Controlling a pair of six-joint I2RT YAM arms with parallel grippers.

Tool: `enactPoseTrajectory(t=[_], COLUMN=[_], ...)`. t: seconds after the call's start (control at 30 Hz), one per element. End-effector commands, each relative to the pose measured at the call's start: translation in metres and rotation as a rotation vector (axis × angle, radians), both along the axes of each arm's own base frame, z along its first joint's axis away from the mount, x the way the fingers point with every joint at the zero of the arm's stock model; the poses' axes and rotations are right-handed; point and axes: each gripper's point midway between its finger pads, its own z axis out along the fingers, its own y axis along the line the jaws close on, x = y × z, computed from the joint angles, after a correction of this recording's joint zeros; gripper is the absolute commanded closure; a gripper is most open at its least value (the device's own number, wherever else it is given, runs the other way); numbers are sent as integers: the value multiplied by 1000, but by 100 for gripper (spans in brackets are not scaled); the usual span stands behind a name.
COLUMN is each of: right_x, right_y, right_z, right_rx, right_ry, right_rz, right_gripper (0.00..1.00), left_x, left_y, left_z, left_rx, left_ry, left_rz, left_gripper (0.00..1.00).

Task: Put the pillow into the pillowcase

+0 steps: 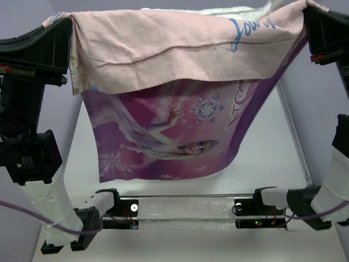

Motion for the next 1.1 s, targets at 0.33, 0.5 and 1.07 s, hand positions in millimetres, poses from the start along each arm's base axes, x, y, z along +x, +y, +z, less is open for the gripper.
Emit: enactPoseTrajectory(t=[0.33, 0.5, 1.07], right_x=[-23, -78, 17], right_y=[-8, -13, -8], right_z=[35, 70, 4], right_rx=[37, 54, 43], right_ry=[-135, -286, -90], right_rz=[-20, -12, -46], right_gripper=[100, 100, 100], left_x=[-34, -70, 22], left_y=[6, 2, 6], left_z=[31, 60, -5], left_rx=[-15, 27, -17], left_ry=[-165, -236, -70], left_rz=[54, 82, 10], left_gripper=[100, 100, 100])
